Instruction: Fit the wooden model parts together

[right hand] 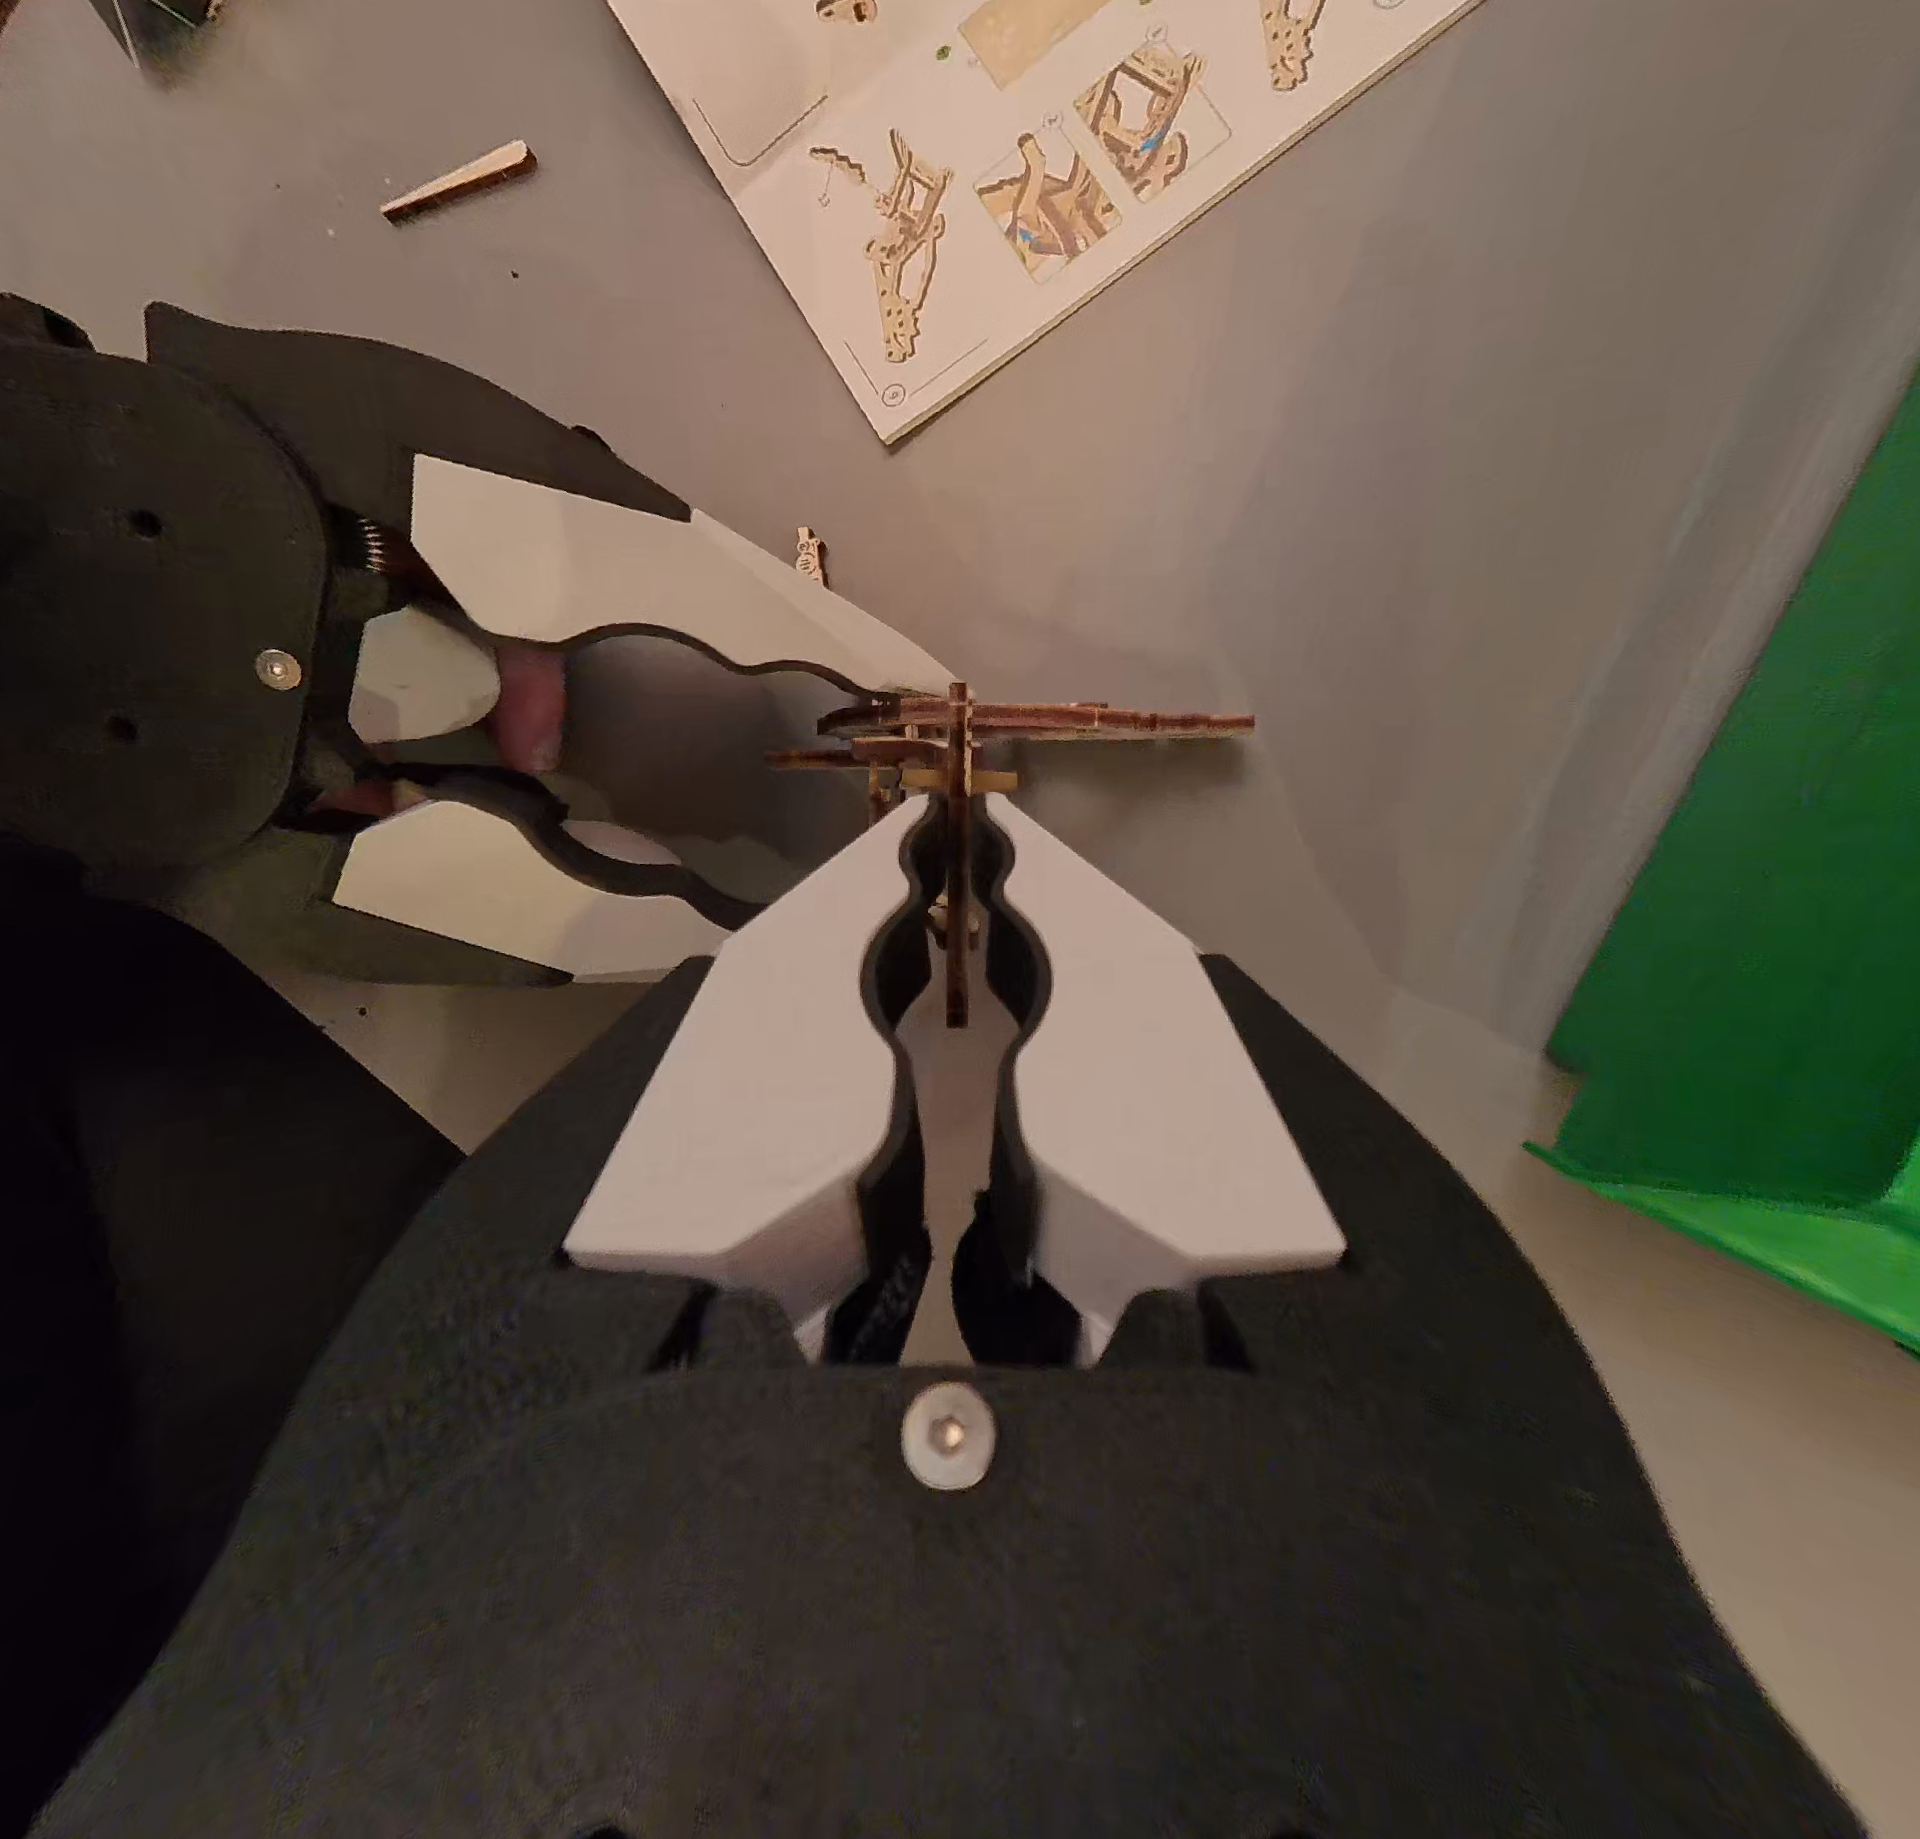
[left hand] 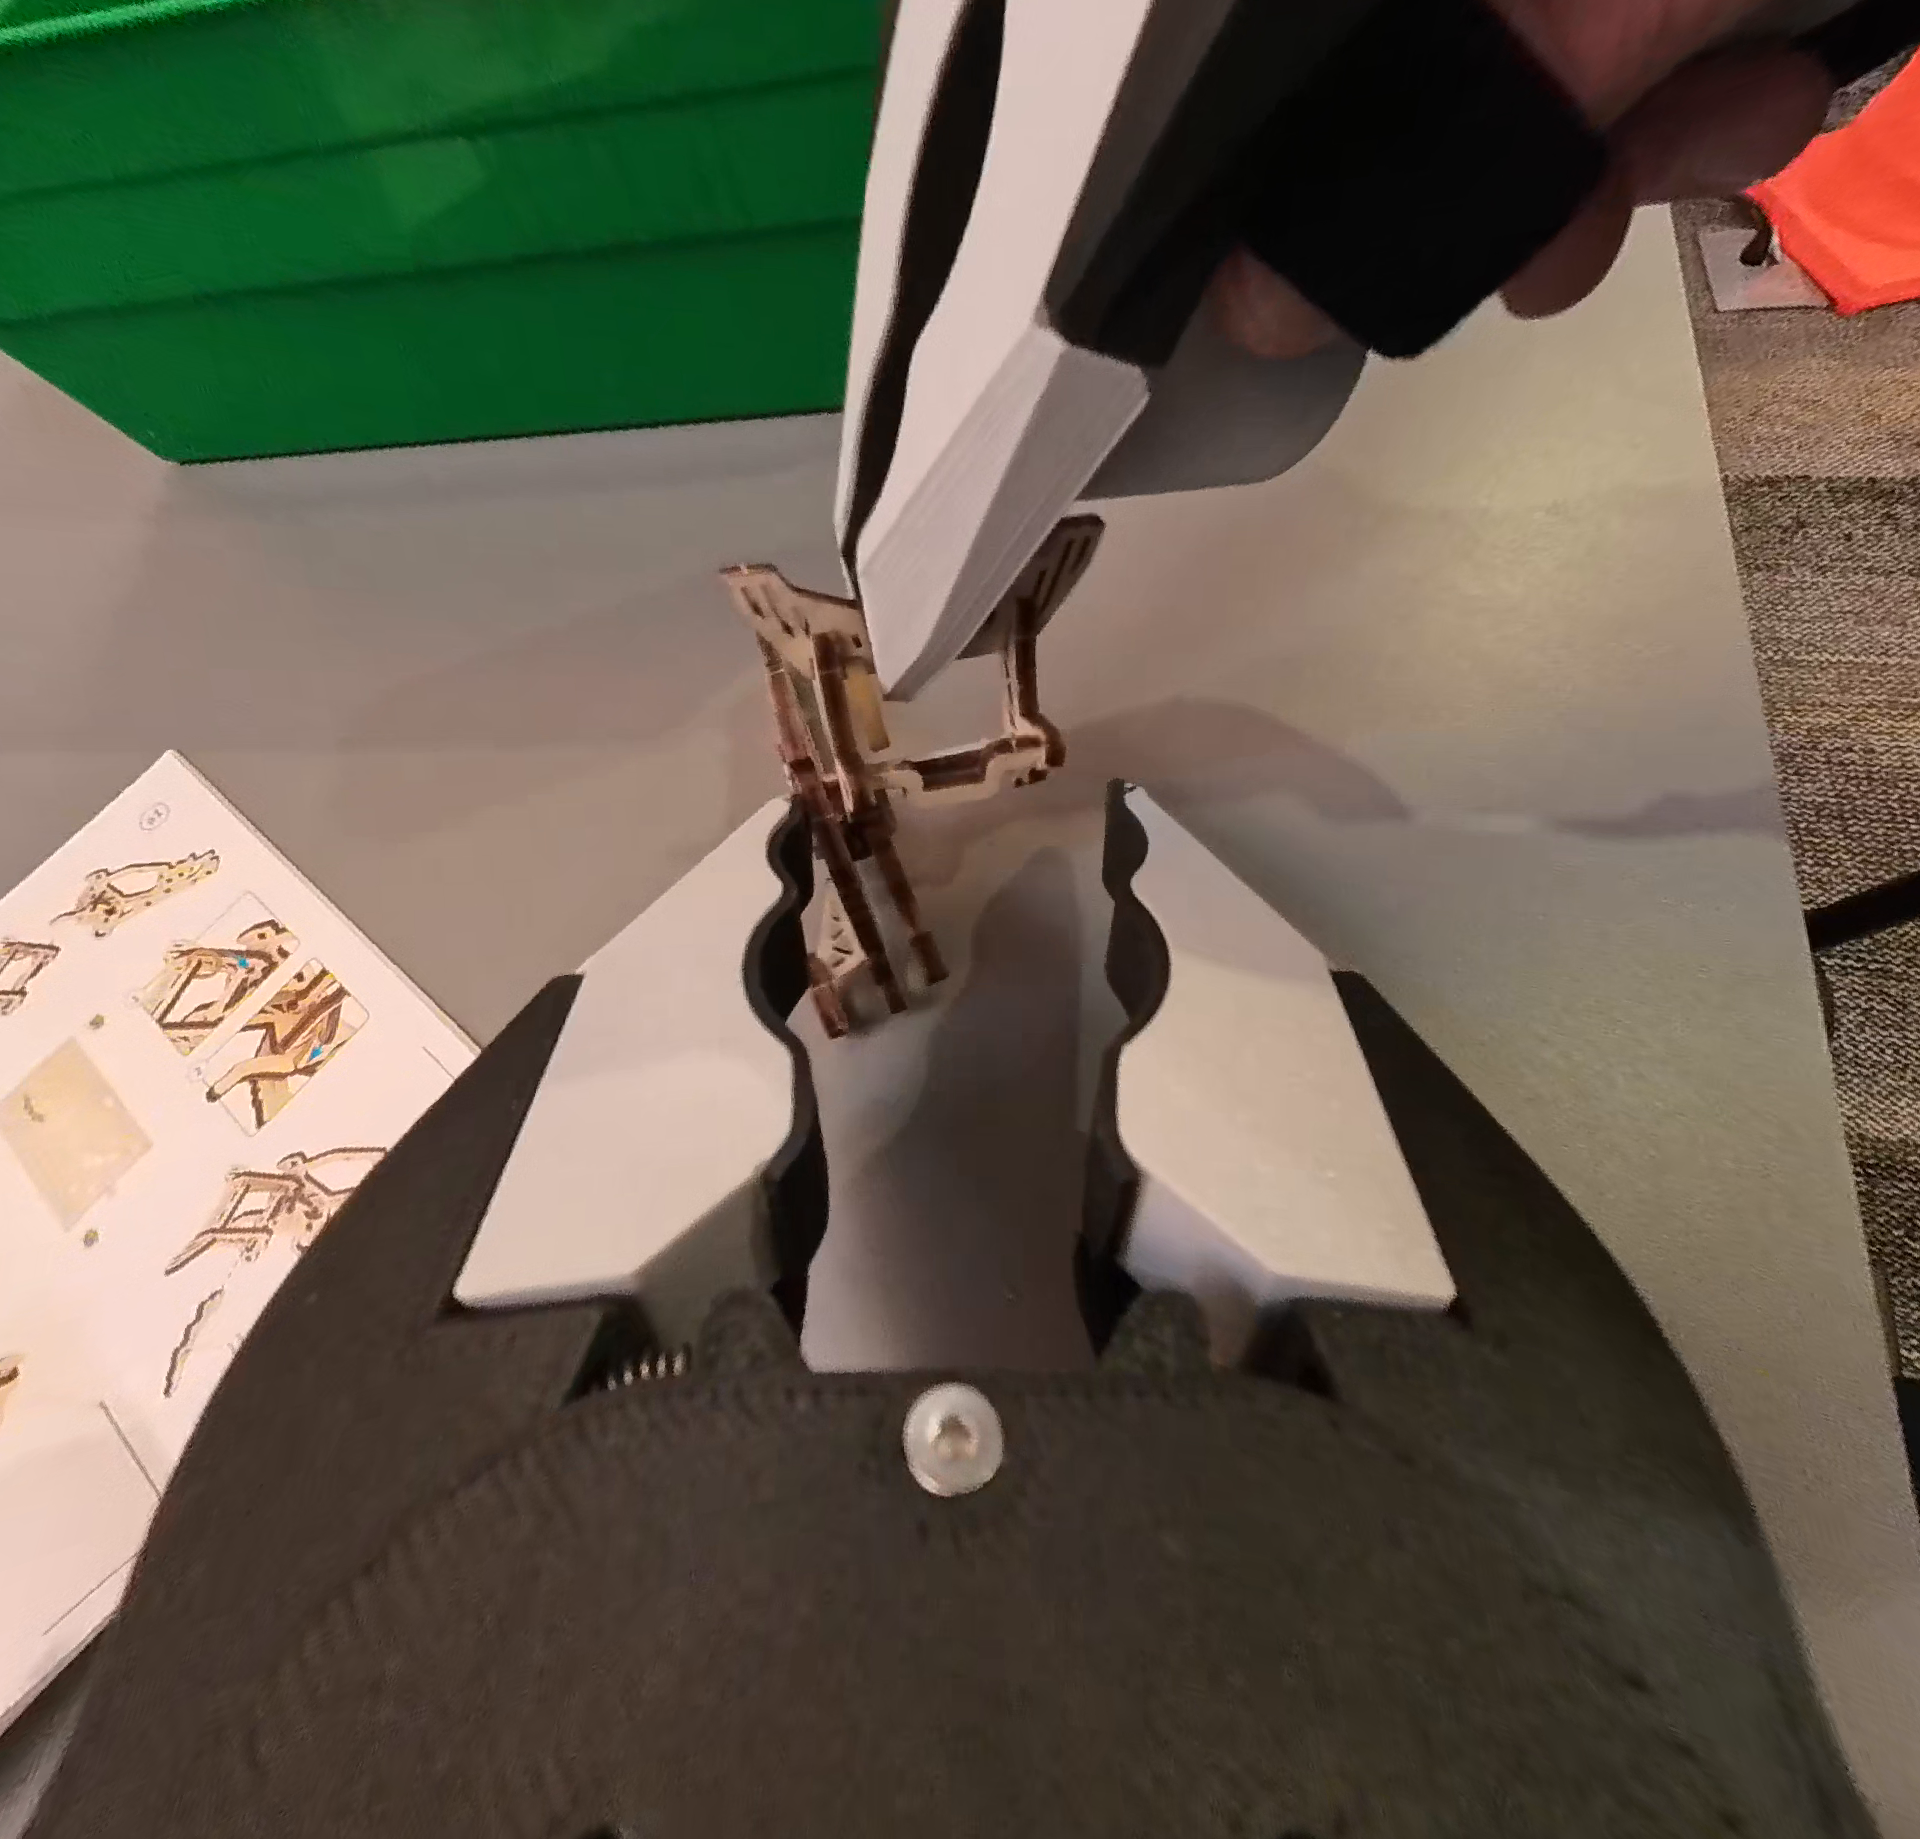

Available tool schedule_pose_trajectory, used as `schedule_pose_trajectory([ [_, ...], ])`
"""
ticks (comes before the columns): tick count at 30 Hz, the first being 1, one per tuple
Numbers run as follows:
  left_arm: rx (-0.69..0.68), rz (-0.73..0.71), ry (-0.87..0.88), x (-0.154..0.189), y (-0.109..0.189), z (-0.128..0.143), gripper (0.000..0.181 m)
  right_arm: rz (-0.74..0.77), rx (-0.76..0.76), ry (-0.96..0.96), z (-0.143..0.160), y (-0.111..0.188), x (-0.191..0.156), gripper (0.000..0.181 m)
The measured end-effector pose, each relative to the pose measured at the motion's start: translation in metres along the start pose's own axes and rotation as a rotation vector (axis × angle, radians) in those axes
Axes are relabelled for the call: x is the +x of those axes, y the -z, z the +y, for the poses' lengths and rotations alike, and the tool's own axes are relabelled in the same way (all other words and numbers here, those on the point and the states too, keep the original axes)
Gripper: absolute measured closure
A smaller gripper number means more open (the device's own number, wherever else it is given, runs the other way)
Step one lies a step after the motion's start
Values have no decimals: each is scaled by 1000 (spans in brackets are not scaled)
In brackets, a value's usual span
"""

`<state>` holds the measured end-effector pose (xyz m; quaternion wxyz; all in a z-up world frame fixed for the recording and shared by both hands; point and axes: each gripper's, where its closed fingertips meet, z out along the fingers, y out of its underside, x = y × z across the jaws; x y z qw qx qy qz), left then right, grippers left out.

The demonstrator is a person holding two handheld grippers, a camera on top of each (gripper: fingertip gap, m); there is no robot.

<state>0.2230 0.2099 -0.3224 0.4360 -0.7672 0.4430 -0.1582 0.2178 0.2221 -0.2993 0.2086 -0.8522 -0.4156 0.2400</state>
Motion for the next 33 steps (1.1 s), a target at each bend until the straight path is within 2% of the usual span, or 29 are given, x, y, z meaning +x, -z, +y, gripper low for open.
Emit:
schedule_pose_trajectory([
  [10, -1, -69, -86, -2, -4, -3, 134, -12, 5, -31, 3, -1, 1, 181],
  [23, -18, -139, -131, -9, -13, -7, 139, -7, 203, -161, 0, 2, 11, 180],
  [33, -21, -158, -147, -14, -13, -6, 134, -40, 310, -232, -3, 2, 15, 181],
])
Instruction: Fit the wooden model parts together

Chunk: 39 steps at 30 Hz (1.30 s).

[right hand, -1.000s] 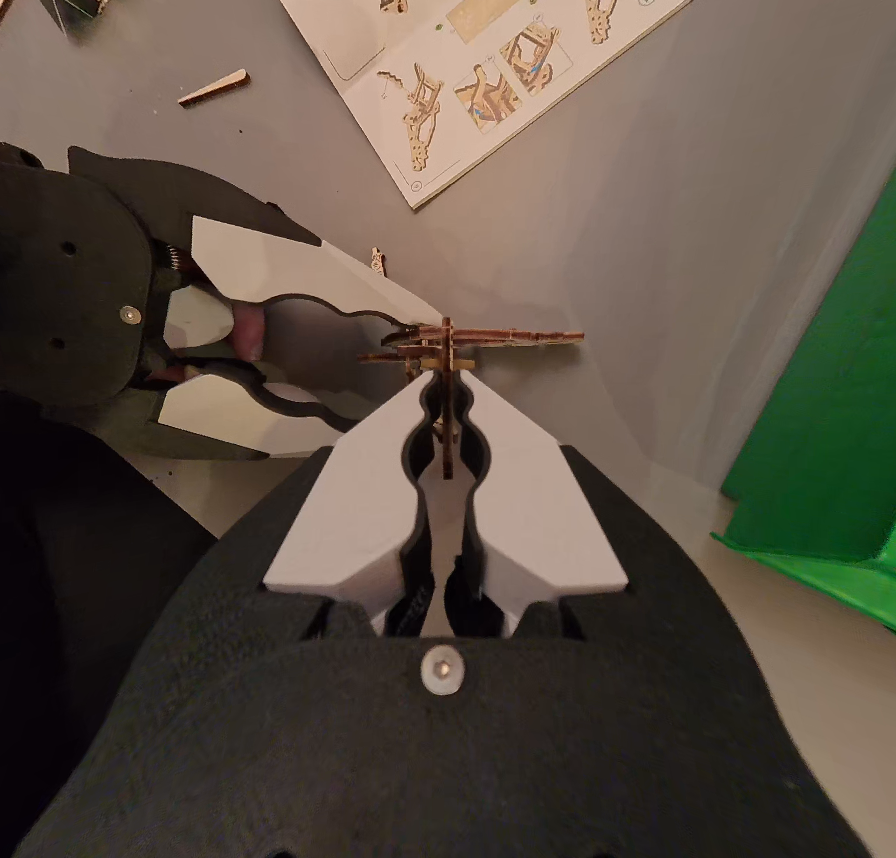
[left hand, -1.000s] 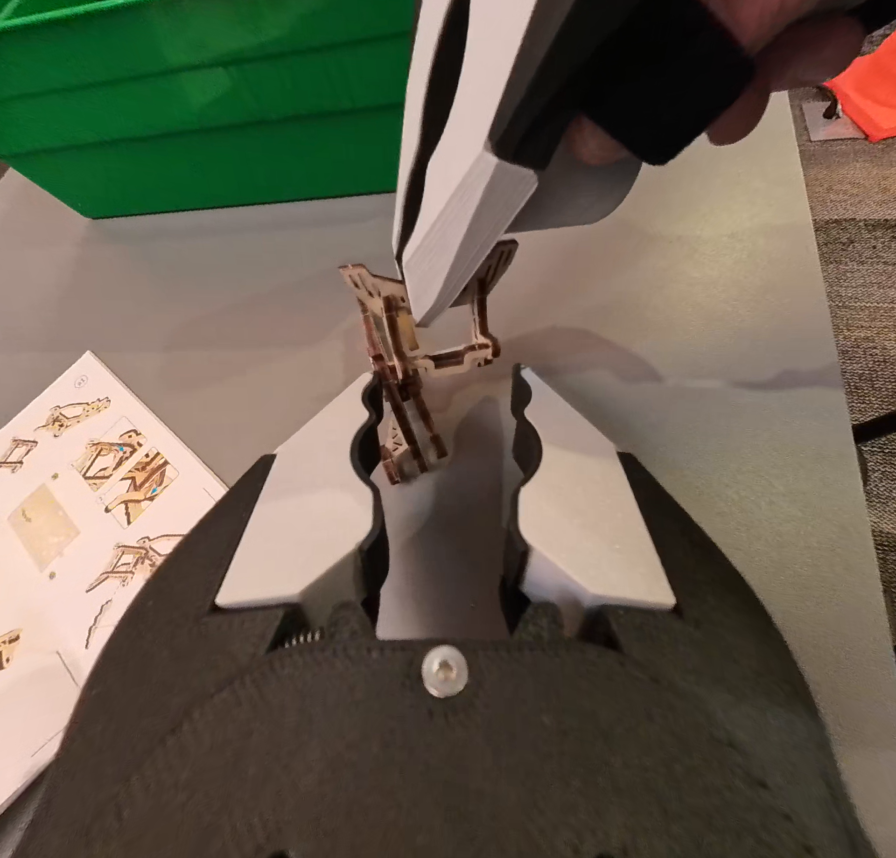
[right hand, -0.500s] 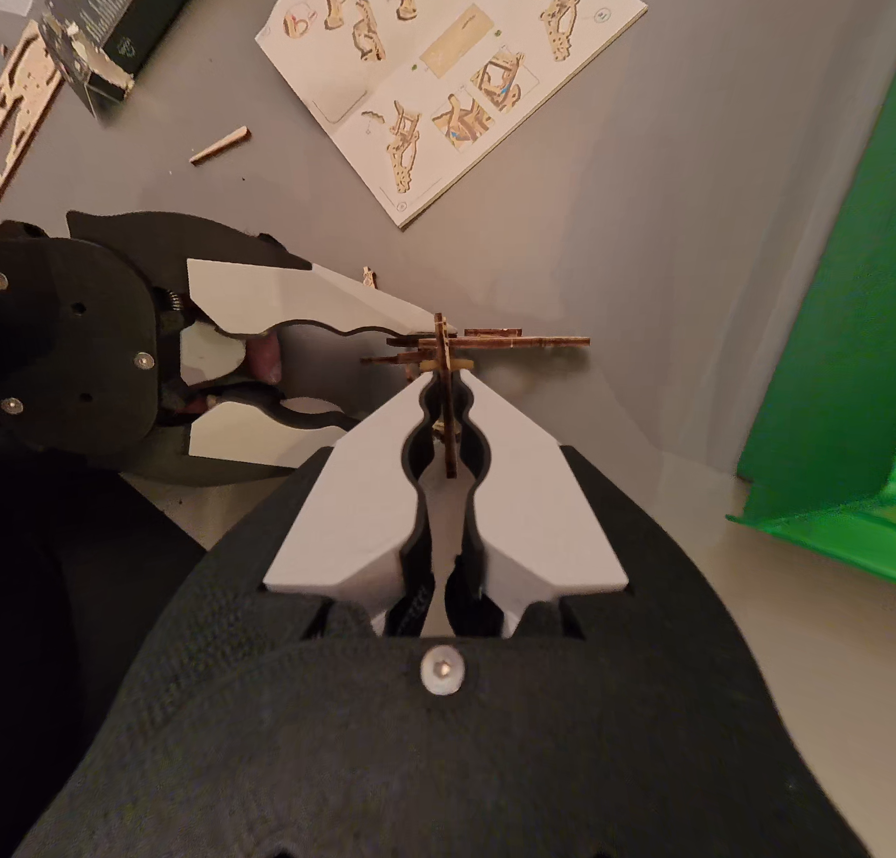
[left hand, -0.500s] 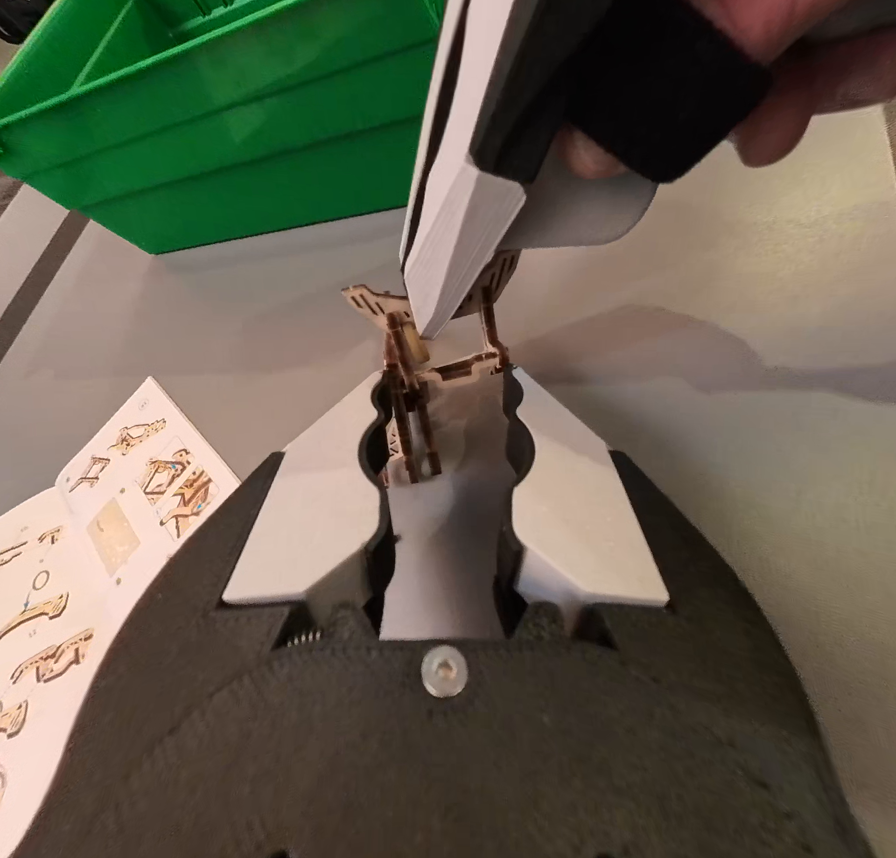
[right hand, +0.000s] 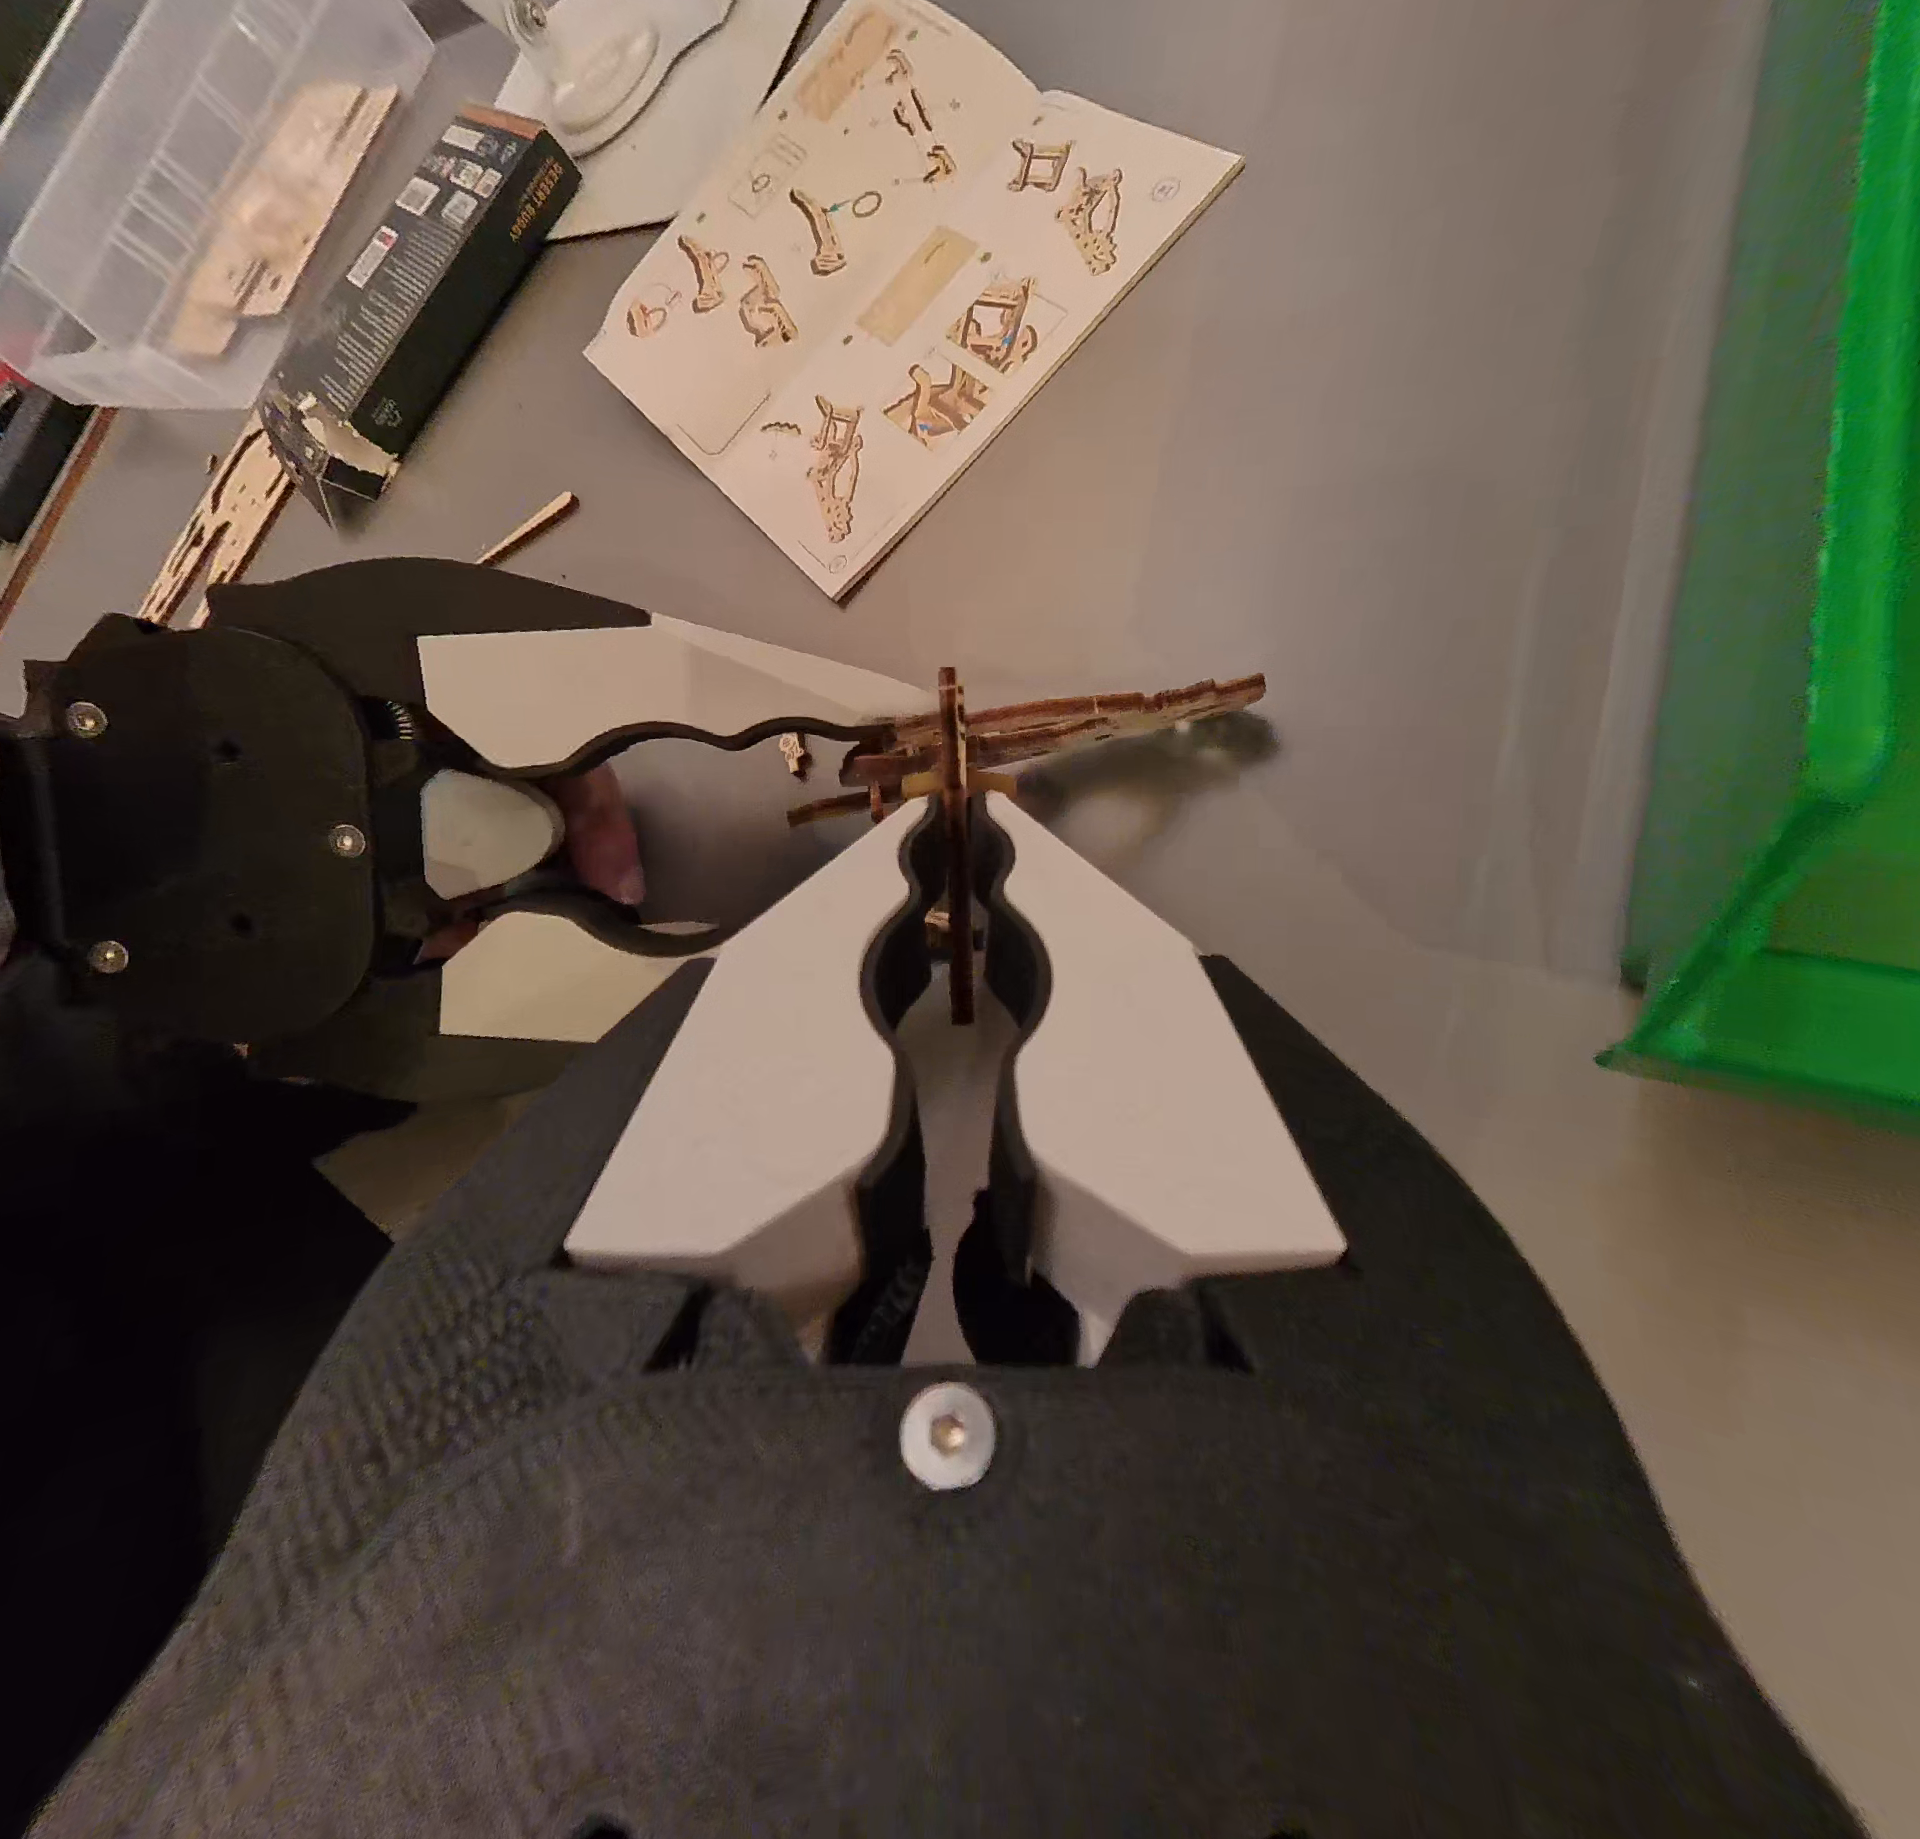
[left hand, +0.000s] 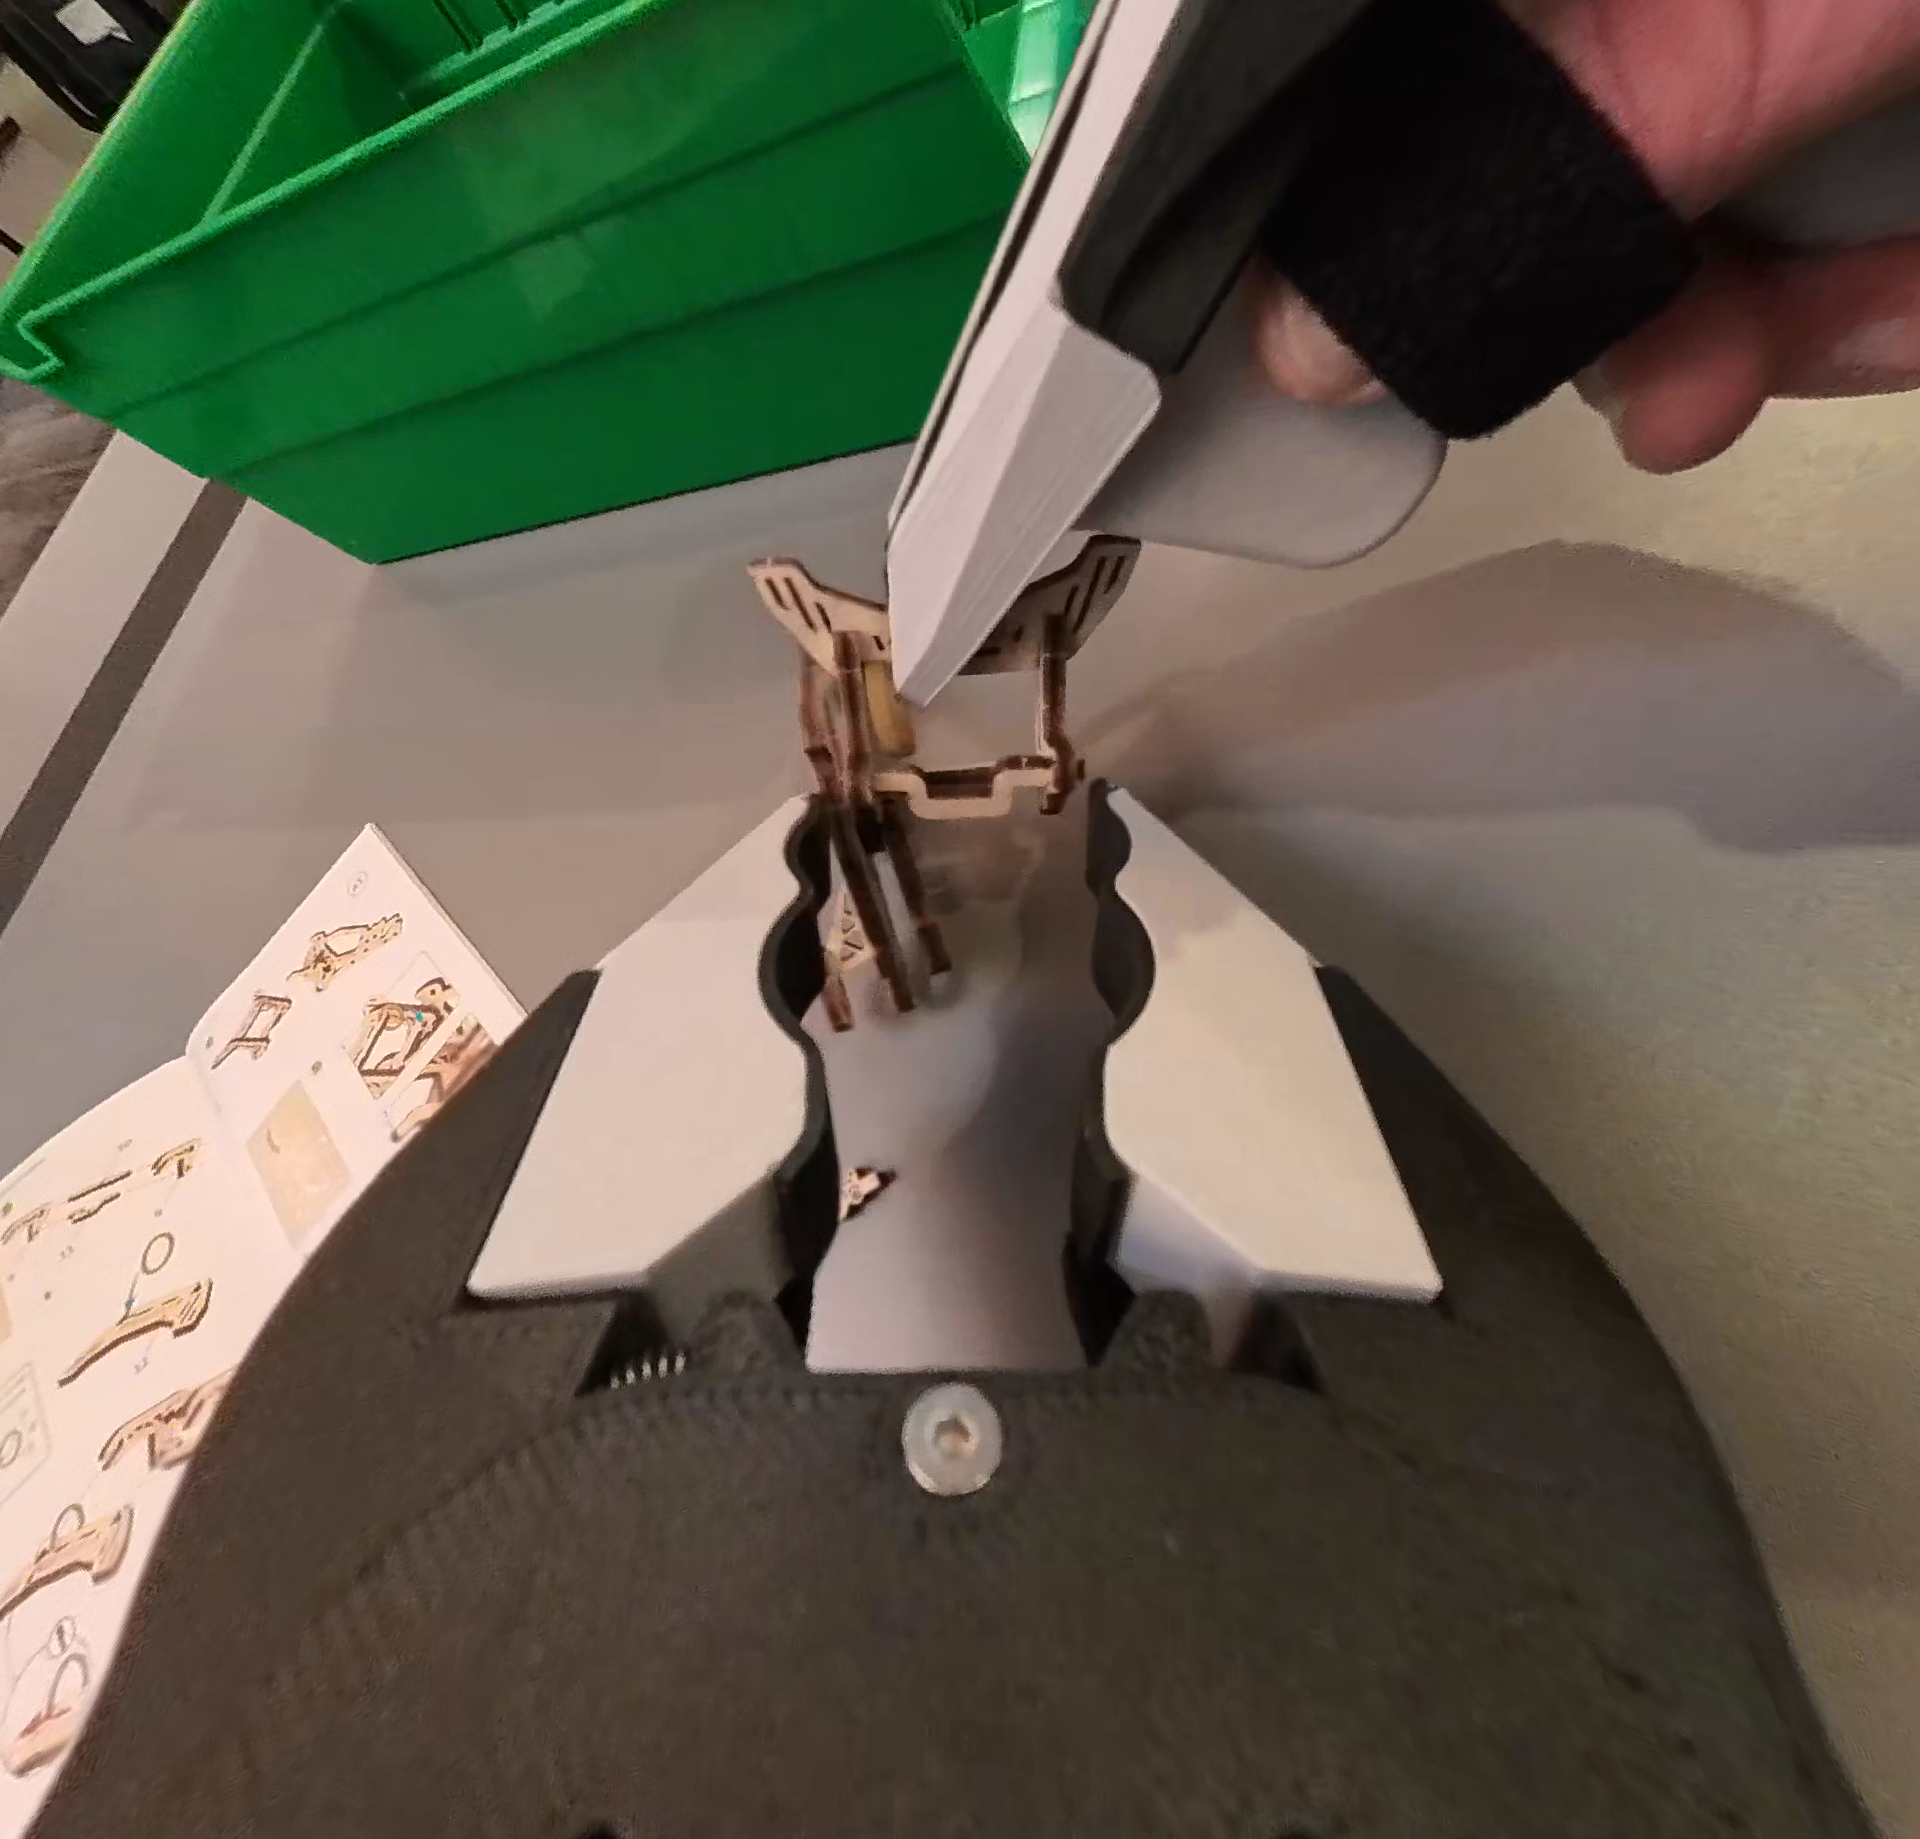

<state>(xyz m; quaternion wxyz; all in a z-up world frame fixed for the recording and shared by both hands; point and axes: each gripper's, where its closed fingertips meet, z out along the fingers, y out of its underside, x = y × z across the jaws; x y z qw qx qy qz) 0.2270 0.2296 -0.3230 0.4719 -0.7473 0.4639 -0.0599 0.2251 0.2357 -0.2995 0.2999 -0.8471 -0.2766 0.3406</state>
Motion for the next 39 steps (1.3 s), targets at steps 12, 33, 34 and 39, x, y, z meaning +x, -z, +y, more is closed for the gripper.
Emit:
schedule_pose_trajectory([
  [12, 2, 13, -31, -5, -4, -1, 139, 10, -7, 26, -3, -1, 3, 181],
  [33, 14, 55, -45, -6, -6, -2, 141, -26, -50, 149, -5, -1, 7, 181],
  [34, 14, 55, -46, -6, -6, -2, 141, -27, -56, 158, -5, -1, 7, 181],
  [39, 19, 59, -60, -5, -5, -1, 142, -39, -77, 189, -4, -1, 7, 180],
])
